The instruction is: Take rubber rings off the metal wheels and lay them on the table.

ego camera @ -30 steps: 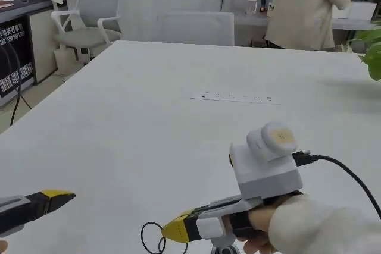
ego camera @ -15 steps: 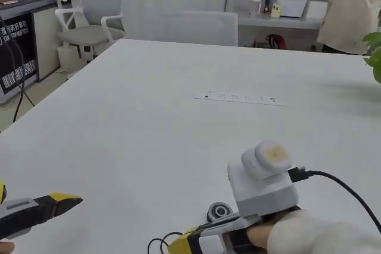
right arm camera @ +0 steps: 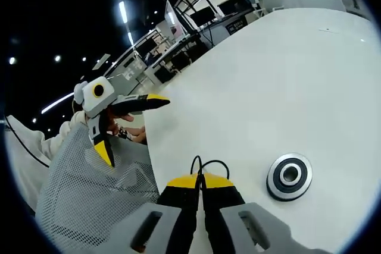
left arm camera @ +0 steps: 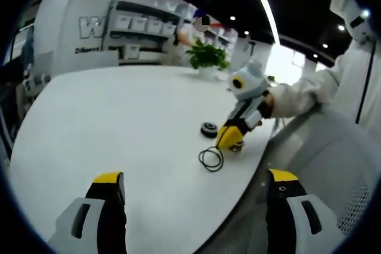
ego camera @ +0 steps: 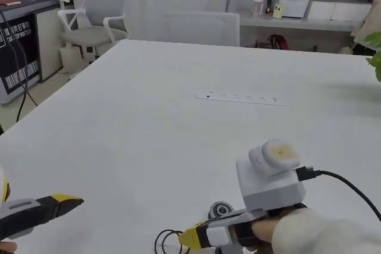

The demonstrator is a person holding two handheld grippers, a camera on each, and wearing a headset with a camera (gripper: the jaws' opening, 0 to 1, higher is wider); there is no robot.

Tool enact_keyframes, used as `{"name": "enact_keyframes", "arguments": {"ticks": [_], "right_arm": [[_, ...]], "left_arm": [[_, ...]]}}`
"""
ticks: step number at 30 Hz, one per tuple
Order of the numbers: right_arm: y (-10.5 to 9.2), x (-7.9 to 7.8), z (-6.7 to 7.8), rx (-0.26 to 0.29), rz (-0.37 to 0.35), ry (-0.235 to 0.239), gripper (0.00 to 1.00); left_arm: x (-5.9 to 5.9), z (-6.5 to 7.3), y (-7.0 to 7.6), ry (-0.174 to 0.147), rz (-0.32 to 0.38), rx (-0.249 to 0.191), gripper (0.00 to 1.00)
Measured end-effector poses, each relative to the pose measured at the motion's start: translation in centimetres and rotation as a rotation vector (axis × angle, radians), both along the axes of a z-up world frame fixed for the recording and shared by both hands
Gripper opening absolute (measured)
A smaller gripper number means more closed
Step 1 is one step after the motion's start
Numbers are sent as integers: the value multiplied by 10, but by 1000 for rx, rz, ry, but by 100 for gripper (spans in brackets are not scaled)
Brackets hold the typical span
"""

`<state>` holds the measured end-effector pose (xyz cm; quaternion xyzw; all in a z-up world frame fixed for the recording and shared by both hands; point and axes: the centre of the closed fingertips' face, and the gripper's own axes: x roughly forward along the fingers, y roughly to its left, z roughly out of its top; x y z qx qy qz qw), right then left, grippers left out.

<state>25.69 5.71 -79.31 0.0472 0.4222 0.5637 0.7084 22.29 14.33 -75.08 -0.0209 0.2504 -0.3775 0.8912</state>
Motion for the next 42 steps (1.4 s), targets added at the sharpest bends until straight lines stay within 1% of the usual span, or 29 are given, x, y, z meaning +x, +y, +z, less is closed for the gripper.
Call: {"name": "enact_keyframes", "arguments": {"ticks": [4, 12, 17, 22, 24, 27, 28, 29, 31, 34, 35, 36, 38, 40, 41, 42], "right_arm": [[-2, 1, -3, -15, -7, 1, 0], [-3, 1, -6, -38, 5, -23, 1], [-5, 4, -6, -54, 10, -47, 2], [-9, 10, 0, -52, -1, -77, 3], [-11, 16, 5, -49, -9, -107, 3], [-13, 22, 11, -35, -22, -131, 4], [-16, 27, 16, -28, -33, -150, 4], [-16, 28, 17, -27, -36, -156, 4], [-21, 37, 23, -22, -52, -189, 4], [-28, 45, 29, -16, -74, -221, 5], [-30, 48, 31, -16, -80, -232, 5], [-32, 50, 32, -18, -85, -242, 5], [-38, 57, 37, -17, -105, -267, 5], [-44, 63, 41, -7, -128, -274, 6], [-48, 67, 43, 0, -147, -276, 6], [-49, 68, 43, 1, -153, -277, 6]], "left_arm": [[0, 0, 0, 2, 4, -2, 100], [0, -1, 0, 6, 6, -2, 100], [0, -1, 1, 9, 8, -3, 100], [0, -1, 1, 10, 11, 0, 100], [0, -1, 1, 11, 10, 1, 100], [0, -1, 1, 7, 1, 12, 100], [0, -1, 0, 5, -3, 16, 100], [0, -1, 0, 4, -4, 18, 100], [1, 1, 0, -6, -9, 21, 100], [1, 4, -2, -9, -23, 21, 100], [0, 4, -3, -9, -35, 27, 100], [-1, 5, -5, -13, -52, 43, 100], [0, 8, -6, -27, -76, 68, 100], [1, 15, -8, -35, -90, 69, 100], [4, 21, -9, -44, -98, 67, 100], [5, 24, -9, -49, -100, 67, 100]]}}
